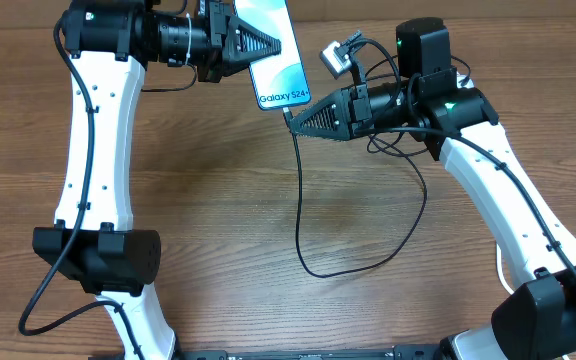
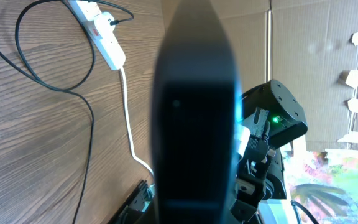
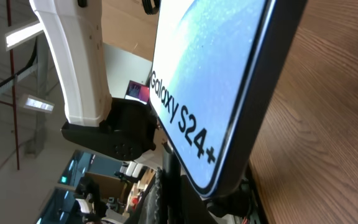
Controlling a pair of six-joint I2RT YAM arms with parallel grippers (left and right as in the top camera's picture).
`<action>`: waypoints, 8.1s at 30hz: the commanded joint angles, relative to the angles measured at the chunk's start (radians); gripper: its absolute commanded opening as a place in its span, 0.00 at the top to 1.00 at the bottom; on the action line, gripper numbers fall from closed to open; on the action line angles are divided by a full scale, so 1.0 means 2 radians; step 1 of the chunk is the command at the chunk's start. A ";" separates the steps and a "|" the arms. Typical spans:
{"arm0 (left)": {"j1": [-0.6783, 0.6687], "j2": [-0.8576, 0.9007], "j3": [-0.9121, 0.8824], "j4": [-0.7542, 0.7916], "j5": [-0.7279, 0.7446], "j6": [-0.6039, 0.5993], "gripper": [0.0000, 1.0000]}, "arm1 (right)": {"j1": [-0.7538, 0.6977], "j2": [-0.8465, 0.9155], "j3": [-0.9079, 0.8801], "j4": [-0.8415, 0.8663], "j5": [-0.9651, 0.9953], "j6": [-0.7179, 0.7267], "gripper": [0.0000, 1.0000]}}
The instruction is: Plug charger to phone and switch on socket
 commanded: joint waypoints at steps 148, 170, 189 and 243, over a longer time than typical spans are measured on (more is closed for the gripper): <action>0.035 -0.001 0.000 -0.022 0.061 0.023 0.96 | 0.019 -0.010 0.006 0.074 0.055 0.081 0.96; 0.025 -0.001 0.000 -0.022 0.061 0.027 0.96 | 0.019 -0.010 0.006 0.074 0.055 0.083 0.96; 0.019 -0.001 0.000 -0.022 0.059 0.031 0.96 | 0.020 -0.010 0.006 0.086 0.054 0.104 0.96; 0.019 -0.001 0.000 -0.023 0.103 0.076 0.96 | 0.003 -0.010 0.006 0.101 0.085 0.122 0.96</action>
